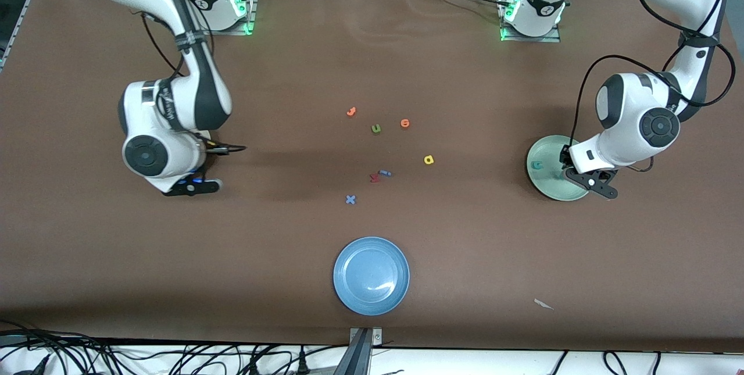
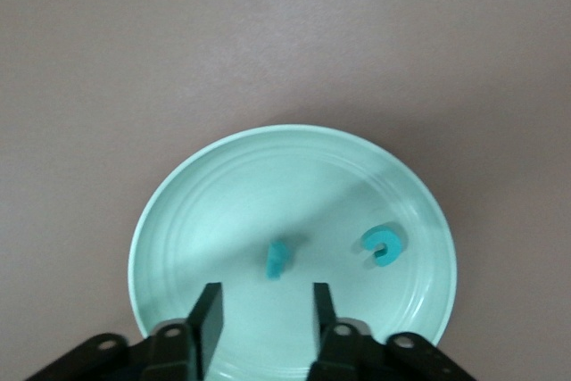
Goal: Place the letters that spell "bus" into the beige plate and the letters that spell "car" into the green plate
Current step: 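Drop the yellow 2 in the beige plate while the left places j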
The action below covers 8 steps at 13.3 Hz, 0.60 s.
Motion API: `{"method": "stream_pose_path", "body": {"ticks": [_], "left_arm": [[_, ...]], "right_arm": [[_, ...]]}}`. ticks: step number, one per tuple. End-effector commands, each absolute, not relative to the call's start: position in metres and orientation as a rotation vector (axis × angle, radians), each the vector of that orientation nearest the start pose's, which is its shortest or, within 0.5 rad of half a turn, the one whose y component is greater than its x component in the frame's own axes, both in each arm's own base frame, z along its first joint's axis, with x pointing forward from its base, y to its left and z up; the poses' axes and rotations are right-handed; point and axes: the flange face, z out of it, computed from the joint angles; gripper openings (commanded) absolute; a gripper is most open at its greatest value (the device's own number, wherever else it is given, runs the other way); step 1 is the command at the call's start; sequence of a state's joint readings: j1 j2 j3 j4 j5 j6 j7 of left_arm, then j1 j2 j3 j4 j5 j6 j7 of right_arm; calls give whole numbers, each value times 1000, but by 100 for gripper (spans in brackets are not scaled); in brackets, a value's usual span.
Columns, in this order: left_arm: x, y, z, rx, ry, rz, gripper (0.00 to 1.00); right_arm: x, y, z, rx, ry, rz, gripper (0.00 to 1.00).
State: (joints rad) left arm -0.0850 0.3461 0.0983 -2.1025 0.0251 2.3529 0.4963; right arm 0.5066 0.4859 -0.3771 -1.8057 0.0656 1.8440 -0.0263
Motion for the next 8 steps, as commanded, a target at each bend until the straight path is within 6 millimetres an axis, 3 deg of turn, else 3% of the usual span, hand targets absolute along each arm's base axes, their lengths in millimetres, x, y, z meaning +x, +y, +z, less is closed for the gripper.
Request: {"method": "stream_pose_path", "body": {"ticks": [1, 4, 5, 6, 7, 8], "left_arm": [[563, -15, 252, -3061, 766, 142, 74], [559, -84, 252, -3209, 715, 118, 77], [555, -107, 250, -3251, 639, 129, 77], [550, -131, 246, -3282, 560, 155, 77], [545, -157, 245, -3298, 524, 163, 78], [540, -178, 240, -3305, 482, 170, 78]], "right_arm": [[563, 55, 239, -3171, -284, 661, 16], [540, 37, 206, -3175, -302, 646, 20], [537, 36, 203, -3177, -301, 642, 37], [538, 36, 203, -3178, -302, 639, 77], [539, 36, 205, -3175, -301, 646, 99], [541, 37, 212, -3173, -300, 635, 100]]}}
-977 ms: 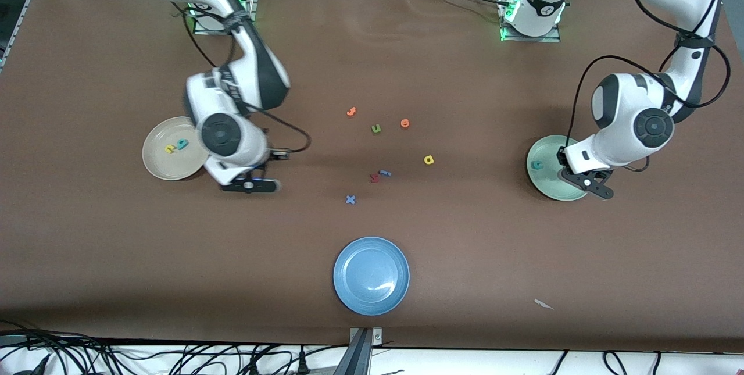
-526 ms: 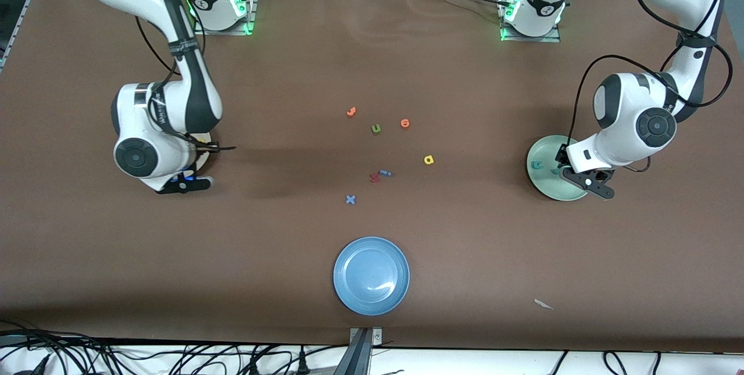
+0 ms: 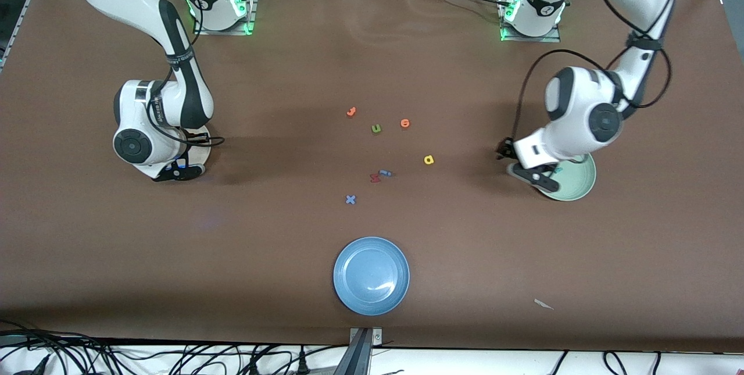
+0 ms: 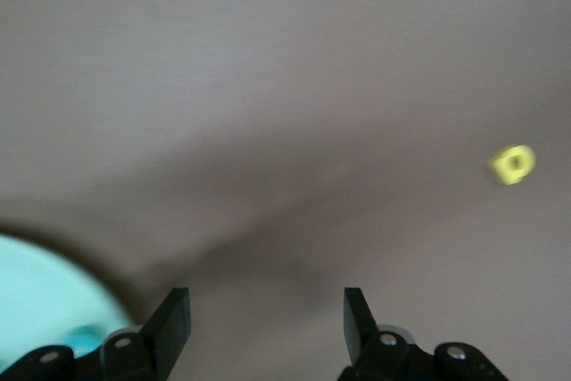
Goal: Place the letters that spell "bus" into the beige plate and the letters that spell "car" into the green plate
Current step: 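Grasp the yellow d with the left gripper while the right gripper retracts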
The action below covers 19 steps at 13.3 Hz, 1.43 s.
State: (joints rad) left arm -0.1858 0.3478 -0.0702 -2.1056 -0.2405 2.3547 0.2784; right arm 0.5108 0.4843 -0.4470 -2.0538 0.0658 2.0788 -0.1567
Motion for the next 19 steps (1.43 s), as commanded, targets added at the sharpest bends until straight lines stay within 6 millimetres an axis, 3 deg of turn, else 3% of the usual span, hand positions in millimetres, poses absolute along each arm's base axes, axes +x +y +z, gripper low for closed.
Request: {"method": "stream_pose_path", "body": {"ticks": [1, 4, 6, 9, 12, 14, 19], "left_arm": [[535, -202, 240, -3310, 453, 135, 78], [517, -258, 215, -3327, 333, 102, 78], [510, -277, 193, -3332, 298, 50, 77], [523, -304, 194, -3352, 328, -27, 77], [514, -329, 189, -3359, 248, -4, 77], [515, -331, 183, -3360, 249, -14, 77], [508, -339, 170, -3349, 282, -19, 77]], "right_arm": [[547, 40, 231, -3166, -299, 602, 100], [581, 53, 316, -3148, -285, 566, 100], [604, 66, 383, -3145, -300, 552, 100], [620, 77, 464, -3161, -313, 468, 99], [624, 69, 514, -3178, -293, 398, 99], [624, 62, 542, -3190, -279, 360, 99], [619, 39, 555, -3181, -213, 374, 99]]}}
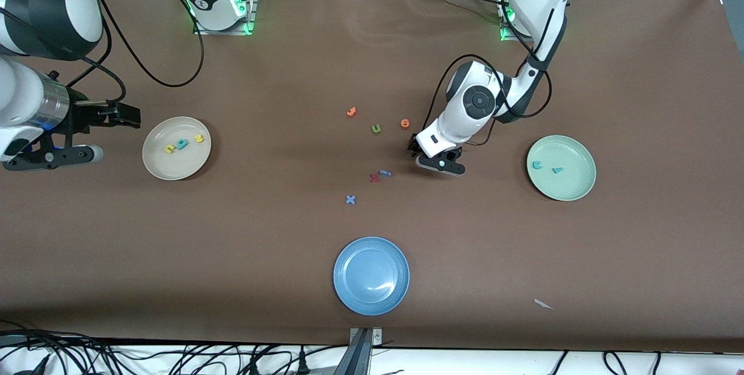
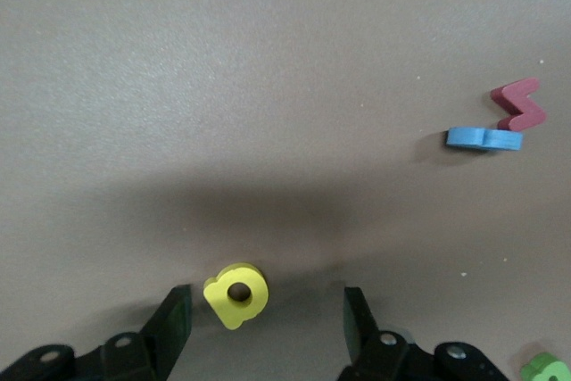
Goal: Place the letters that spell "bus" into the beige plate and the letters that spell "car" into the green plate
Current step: 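Grasp the yellow d with the left gripper while the right gripper retracts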
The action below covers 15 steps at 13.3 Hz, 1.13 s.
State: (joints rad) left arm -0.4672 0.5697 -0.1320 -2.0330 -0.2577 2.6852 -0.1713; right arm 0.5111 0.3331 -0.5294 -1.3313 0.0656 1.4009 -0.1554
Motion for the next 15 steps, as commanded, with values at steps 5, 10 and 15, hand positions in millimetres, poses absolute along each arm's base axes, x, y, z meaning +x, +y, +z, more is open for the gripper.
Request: {"method": "stream_pose_path", "body": {"ticks": [5, 10, 15], "left_arm": [[508, -337, 166, -3344, 291, -13, 48], [507, -335, 162, -3339, 294, -3, 44], [507, -334, 161, -3329, 316, -7, 20]], "right_arm": [[614, 28, 574, -3145, -160, 308, 99], [612, 31, 574, -3180, -37, 262, 98], [612, 19, 576, -3192, -3, 238, 99]]}}
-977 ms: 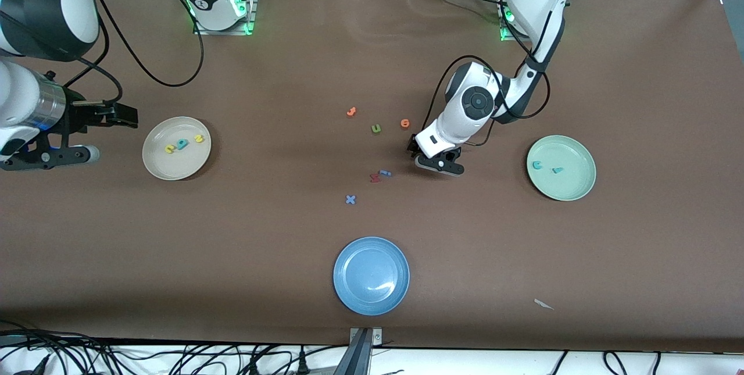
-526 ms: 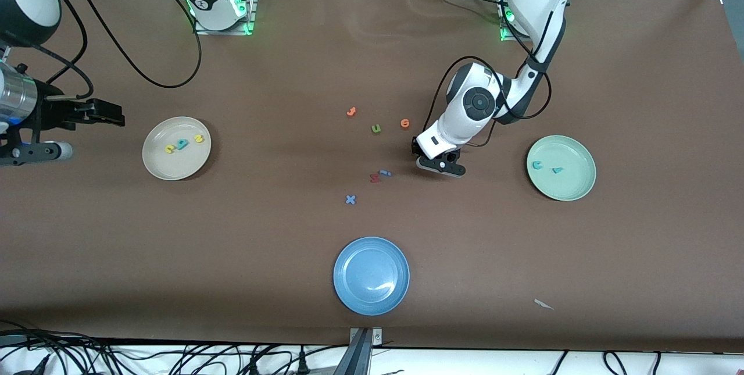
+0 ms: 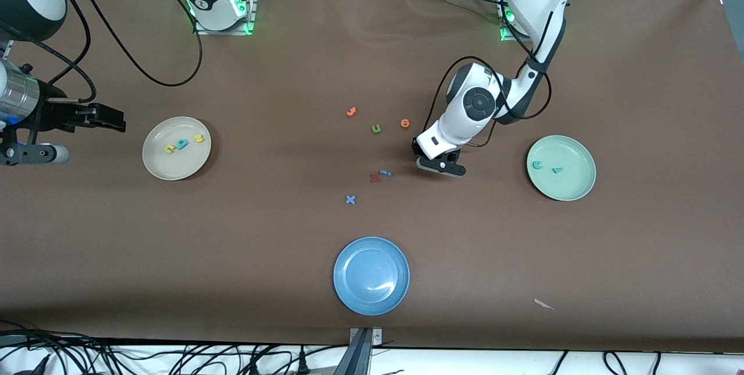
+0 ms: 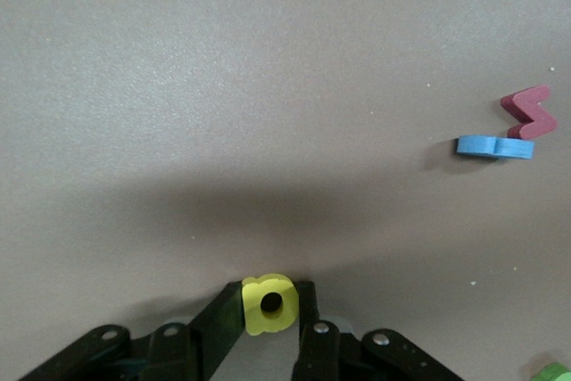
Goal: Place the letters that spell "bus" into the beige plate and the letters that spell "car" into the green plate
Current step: 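Carry the yellow d to the green plate and open the left gripper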
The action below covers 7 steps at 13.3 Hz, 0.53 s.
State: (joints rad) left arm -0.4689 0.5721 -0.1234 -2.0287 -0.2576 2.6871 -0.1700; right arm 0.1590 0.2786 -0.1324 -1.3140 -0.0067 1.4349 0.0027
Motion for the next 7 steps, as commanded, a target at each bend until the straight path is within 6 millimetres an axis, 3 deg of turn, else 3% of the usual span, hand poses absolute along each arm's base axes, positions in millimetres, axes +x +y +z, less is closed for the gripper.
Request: {"method": "stream_pose_path", "body": {"ticks": [1, 4, 7], "left_arm": [[508, -334, 161, -3321, 334, -12, 18], [516, -326, 174, -3319, 311, -39, 11], [538, -289, 211, -3310, 257, 1, 9]], "right_arm": [[612, 12, 576, -3191, 16, 240, 99], [613, 12, 581, -3188, 20, 208, 99], [613, 11, 582, -3189, 23, 198, 99]]}}
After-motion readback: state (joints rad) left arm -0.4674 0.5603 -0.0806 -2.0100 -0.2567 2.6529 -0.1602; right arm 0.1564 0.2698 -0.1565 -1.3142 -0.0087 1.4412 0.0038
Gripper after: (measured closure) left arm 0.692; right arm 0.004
